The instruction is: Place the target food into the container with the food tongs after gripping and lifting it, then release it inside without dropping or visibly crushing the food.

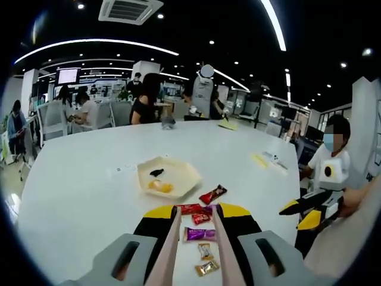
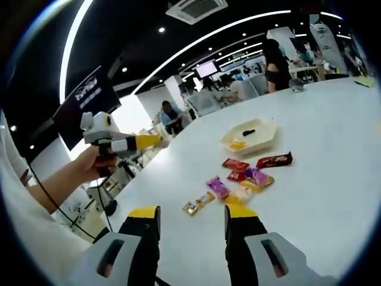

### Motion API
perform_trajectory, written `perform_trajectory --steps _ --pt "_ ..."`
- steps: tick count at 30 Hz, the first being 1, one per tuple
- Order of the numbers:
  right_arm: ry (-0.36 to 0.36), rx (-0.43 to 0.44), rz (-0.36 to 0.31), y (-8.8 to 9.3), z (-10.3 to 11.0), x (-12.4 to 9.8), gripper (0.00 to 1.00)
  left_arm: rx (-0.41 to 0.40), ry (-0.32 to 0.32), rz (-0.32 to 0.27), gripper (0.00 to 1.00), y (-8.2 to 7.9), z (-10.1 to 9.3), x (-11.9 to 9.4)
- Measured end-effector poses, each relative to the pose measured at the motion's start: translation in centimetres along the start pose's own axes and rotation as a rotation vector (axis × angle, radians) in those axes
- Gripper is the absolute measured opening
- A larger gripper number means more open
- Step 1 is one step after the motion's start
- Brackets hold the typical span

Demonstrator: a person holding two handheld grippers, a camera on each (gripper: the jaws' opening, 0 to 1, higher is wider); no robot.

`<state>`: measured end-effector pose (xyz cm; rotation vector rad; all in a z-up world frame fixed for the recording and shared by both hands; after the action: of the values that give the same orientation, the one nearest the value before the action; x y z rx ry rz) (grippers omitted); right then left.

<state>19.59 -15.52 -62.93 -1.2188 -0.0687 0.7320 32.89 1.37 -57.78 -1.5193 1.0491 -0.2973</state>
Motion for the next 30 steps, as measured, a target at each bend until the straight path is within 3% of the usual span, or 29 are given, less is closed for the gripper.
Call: perform_trajectory --steps 13,25,30 --pt "-0.029 -0.004 -0.014 -0.3 0.9 0.9 0.43 -0.009 -0.032 0.018 0.26 1.9 0.2 -1.5" --pt "-0.038 -0.015 0.026 0.6 1.4 1.0 0.43 -0.017 -0.042 0.052 0.26 4.3 0.3 -1.7" --pt "-0.034 0.013 0.018 0.0 1.1 1.3 0.43 -0.016 -0.037 0.039 0.26 3.8 -0.2 -2.1"
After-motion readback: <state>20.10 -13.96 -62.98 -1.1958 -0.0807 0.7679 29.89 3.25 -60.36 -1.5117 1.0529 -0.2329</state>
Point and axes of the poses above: the point that each gripper's makers call its tool centre point, and the gripper's own axes: x roughly forward along the fingers, z roughly to its left, y roughly out of its underside, the point moved 4 cm from there along -x, roughly backward along the fingers, and after that the axes turned 5 degrees about -x, right-handed, at the moved point
